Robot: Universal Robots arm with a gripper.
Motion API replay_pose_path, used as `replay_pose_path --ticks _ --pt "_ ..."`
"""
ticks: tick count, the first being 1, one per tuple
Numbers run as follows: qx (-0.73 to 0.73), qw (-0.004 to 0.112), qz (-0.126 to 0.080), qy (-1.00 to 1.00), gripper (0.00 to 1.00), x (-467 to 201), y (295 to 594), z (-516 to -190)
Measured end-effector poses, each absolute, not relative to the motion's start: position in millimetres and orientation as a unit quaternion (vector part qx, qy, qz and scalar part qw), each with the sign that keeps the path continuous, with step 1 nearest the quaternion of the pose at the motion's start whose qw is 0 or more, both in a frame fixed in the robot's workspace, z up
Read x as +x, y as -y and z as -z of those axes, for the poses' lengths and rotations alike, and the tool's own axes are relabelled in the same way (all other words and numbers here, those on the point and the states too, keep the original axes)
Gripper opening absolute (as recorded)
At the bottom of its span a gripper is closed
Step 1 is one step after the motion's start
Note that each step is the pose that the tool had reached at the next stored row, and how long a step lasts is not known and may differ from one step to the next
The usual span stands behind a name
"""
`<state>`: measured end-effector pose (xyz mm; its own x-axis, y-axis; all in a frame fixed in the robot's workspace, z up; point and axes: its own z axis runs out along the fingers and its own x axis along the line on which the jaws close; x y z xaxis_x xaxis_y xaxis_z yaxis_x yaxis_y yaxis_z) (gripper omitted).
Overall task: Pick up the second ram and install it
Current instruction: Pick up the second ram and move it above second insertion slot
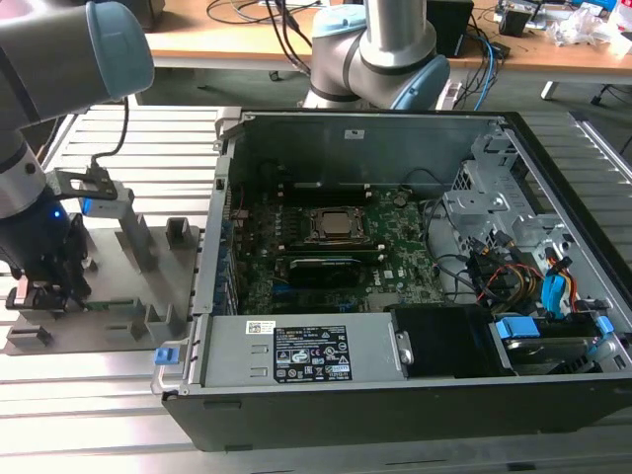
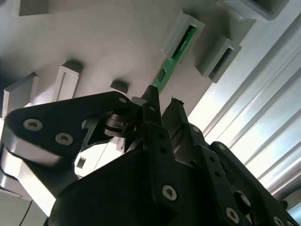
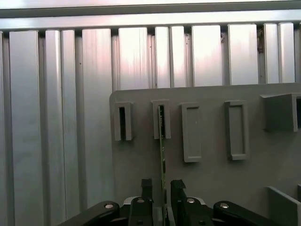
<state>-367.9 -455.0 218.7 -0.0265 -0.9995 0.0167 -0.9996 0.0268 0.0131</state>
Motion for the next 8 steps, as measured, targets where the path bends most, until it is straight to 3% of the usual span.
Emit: replay_pose_path --ticks 8 --pt "0.698 0.001 0.008 0.716 0.3 -370 455 -203"
